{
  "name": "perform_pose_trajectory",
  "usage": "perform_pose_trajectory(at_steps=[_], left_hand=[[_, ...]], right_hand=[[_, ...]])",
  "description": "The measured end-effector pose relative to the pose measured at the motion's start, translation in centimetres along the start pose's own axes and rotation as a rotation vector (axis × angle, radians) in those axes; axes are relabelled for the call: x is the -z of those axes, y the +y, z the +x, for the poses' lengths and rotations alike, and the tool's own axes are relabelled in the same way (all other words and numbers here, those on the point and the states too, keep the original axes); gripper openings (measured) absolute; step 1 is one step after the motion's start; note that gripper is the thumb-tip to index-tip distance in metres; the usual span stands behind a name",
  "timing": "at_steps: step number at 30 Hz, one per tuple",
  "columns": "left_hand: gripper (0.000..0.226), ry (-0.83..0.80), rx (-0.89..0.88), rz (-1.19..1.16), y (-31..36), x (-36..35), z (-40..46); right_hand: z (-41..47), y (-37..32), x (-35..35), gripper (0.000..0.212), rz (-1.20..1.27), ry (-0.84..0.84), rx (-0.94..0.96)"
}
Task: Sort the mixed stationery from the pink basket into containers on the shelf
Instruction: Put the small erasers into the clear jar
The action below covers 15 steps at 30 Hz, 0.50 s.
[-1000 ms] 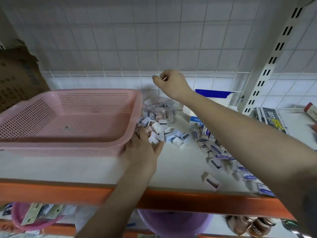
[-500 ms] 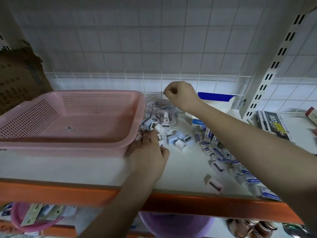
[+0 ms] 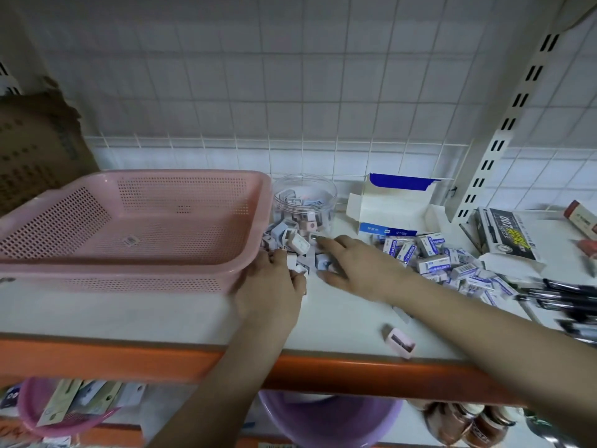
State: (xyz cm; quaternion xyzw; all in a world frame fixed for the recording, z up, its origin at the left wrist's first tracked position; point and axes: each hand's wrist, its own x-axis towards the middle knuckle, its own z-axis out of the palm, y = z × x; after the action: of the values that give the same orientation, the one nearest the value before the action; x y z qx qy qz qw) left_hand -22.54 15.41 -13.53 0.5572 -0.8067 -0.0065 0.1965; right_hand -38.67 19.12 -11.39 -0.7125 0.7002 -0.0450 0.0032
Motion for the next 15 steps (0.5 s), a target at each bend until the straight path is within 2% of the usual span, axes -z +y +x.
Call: perform_pose_trajectory(at_steps=[3,5,7,10,14,15], left_hand=[[0.046,0.009,0.019,-0.010,0.3,0.4,-0.3],[0.061,-0.045,0.007,-0.018,0.7,0.8,-0.5],[0.066,-0.096,-0.035,0.048,1.0,1.0,-0.8],[0.054,-0.070,-0.146,0.201,0.6,0.7,-0.9],[0.035,-0.005,-0.263,0.240,0.1,0.5,-0.5],[0.034,-0.038,-0.267,0.239,0.1,0.8,-0.6]], right_hand=[[-0.7,-0.5,-0.4,0.057,-0.077,0.065,-0.034],[-1.1,-1.0,-0.6,0.050,-0.093,0.086,-0.056],[-1.3,-1.2,-0.5,0.045,-0.091,0.102,-0.069],[-1.6,-1.3,-0.4,0.041,-0.134,0.126,-0.061],[-2.0,-1.2,0.0,0.041,-0.145,0.119,-0.080],[-2.2,-1.1,0.3,0.040,-0.108,0.117,-0.093]])
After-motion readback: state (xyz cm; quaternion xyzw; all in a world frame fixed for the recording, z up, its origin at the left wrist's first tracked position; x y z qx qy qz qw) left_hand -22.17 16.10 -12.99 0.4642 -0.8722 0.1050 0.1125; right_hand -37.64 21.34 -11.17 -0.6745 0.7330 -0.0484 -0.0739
